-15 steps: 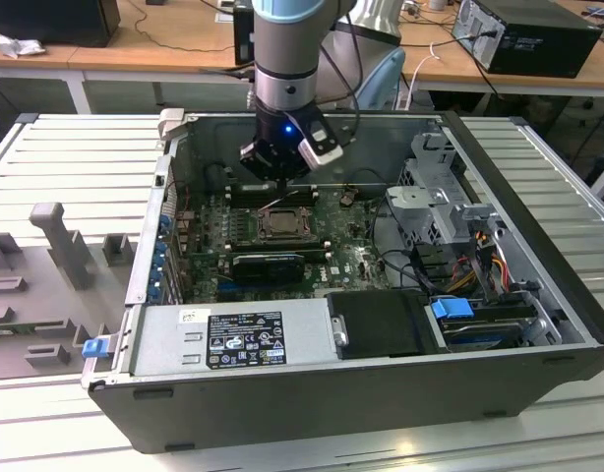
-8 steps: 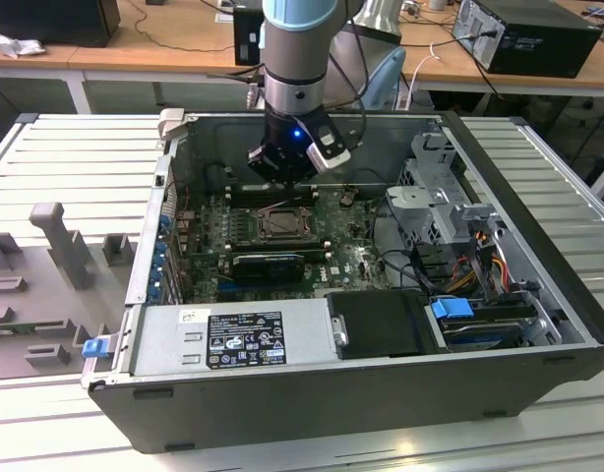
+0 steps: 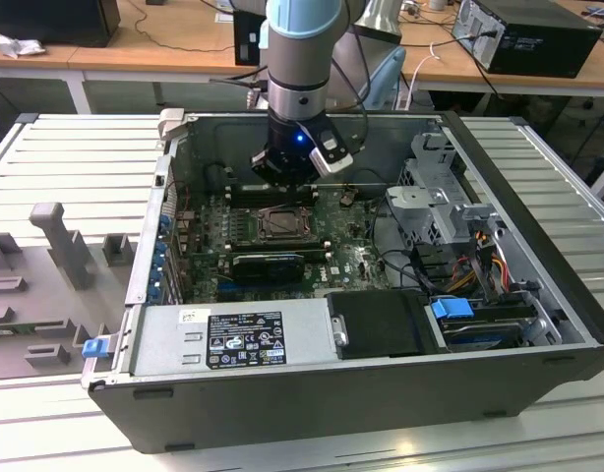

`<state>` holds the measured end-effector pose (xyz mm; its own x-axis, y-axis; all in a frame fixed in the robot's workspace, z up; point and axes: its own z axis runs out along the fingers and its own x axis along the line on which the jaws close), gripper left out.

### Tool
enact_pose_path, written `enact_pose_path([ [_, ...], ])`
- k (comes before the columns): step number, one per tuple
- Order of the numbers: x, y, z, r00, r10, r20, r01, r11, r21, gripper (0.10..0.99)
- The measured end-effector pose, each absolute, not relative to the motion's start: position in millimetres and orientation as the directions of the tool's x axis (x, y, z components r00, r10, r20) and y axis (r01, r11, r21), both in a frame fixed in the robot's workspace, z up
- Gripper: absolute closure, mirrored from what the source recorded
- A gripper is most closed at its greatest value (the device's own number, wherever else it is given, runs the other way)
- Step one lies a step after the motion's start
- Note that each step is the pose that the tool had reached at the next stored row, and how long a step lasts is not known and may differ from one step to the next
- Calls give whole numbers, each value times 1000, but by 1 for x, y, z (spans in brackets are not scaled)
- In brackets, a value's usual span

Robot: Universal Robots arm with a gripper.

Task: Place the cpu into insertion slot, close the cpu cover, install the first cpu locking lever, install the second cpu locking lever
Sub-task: 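Install the first cpu locking lever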

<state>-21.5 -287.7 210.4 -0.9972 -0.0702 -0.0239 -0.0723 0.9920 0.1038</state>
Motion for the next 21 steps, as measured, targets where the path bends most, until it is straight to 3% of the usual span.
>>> enact_pose_path([
  [21,-20,-288,200,-997,-70,-25,-72,993,94,980],
])
